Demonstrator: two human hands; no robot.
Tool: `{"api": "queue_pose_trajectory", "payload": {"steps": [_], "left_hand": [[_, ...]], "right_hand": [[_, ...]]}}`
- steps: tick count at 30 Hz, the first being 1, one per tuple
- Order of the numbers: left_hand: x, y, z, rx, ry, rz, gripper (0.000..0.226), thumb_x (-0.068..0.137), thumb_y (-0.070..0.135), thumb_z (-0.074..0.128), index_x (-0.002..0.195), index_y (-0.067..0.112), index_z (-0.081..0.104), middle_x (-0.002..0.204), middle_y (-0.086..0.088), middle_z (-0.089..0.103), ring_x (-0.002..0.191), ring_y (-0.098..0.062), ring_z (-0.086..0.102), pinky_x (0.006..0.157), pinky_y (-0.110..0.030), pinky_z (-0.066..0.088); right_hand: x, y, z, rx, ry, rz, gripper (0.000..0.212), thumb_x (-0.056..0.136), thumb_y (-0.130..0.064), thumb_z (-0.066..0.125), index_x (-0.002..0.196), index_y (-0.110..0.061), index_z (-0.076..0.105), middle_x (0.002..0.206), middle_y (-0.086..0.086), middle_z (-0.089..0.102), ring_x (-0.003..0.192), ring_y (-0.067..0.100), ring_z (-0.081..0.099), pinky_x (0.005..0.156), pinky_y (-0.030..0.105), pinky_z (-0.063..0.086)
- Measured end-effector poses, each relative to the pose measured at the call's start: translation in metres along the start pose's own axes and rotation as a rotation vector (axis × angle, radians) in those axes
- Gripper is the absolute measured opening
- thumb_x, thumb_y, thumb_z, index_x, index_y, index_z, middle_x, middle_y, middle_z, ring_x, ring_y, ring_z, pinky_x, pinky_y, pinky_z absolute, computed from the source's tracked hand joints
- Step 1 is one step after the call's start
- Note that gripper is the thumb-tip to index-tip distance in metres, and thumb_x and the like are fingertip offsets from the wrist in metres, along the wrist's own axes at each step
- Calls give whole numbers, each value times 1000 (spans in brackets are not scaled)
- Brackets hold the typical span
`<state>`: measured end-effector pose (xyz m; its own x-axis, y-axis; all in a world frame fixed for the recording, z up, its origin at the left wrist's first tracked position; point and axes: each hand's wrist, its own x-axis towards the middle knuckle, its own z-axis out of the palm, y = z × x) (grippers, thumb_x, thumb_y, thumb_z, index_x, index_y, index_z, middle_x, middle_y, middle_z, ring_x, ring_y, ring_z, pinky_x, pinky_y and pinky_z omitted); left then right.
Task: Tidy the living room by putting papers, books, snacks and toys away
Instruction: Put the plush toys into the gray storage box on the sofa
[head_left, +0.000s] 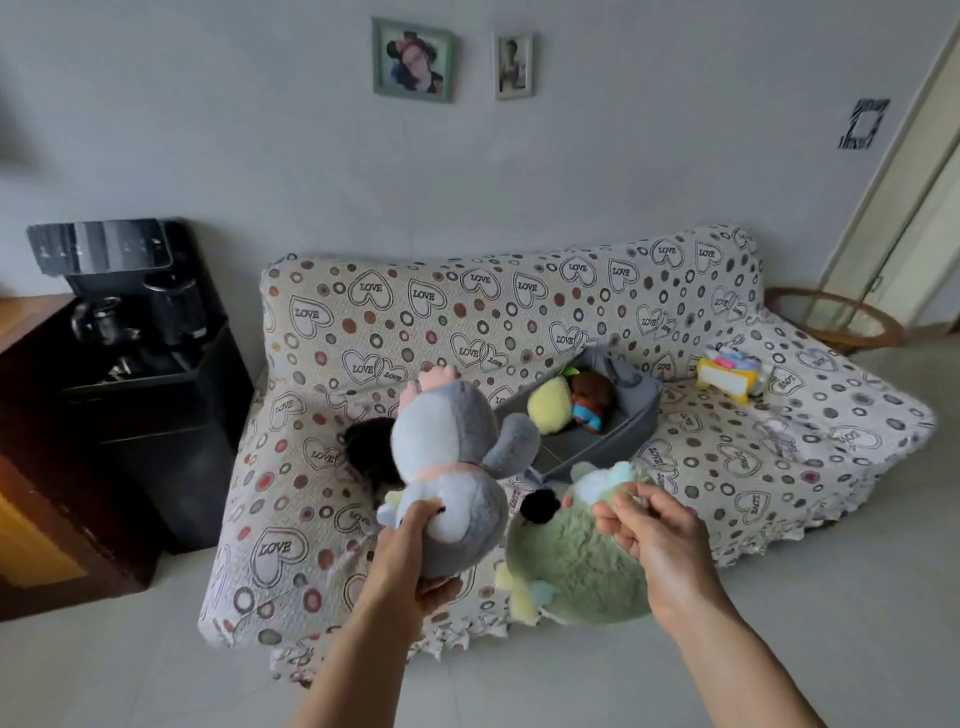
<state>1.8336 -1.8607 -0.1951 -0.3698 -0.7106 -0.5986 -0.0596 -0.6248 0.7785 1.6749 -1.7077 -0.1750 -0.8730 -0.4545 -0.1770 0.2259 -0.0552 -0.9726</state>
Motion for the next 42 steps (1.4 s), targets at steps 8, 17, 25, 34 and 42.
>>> {"api": "queue_pose_trajectory", "payload": {"steps": [8, 17, 25, 34, 42], "left_hand": [[139, 50, 121, 65, 13, -61, 50, 81, 39, 68, 117, 8, 51, 100, -15, 55, 72, -28, 58, 52, -30, 50], [275, 57, 207, 89, 158, -162, 60, 71, 41, 73, 116, 8, 51, 108, -23, 60, 69, -29, 58, 47, -28, 50], [371, 53, 289, 44, 361, -246, 57, 76, 32, 71, 119, 7, 45, 106, -20, 58, 75, -28, 55, 48, -27, 47], [454, 28, 338, 201, 467, -255, 61, 77, 36, 72, 120, 9, 38, 108, -17, 55, 84, -30, 60, 56, -37, 56], [522, -17, 332, 725, 171, -351, 54, 91, 39, 54, 137, 15, 37, 126, -9, 45, 123, -30, 45, 107, -43, 38]], "right_hand": [[174, -36, 5, -50, 56, -17, 4, 90, -5, 62, 90, -1, 65, 81, 18, 70, 68, 18, 62, 64, 20, 48], [350, -25, 17, -73, 10, 85, 5, 90, -6, 63, 88, -4, 67, 75, 13, 70, 66, 16, 62, 64, 25, 46], [511, 3, 28, -189, -169, 255, 4, 90, -7, 63, 89, -5, 66, 77, 10, 70, 68, 15, 63, 58, 18, 47], [610, 69, 48, -338, -251, 370, 6, 91, -5, 60, 88, -8, 64, 76, 9, 66, 67, 16, 60, 49, 12, 46], [637, 171, 57, -665, -390, 490, 35, 93, -11, 55, 127, -16, 55, 115, 12, 62, 97, 24, 60, 72, 28, 44]]}}
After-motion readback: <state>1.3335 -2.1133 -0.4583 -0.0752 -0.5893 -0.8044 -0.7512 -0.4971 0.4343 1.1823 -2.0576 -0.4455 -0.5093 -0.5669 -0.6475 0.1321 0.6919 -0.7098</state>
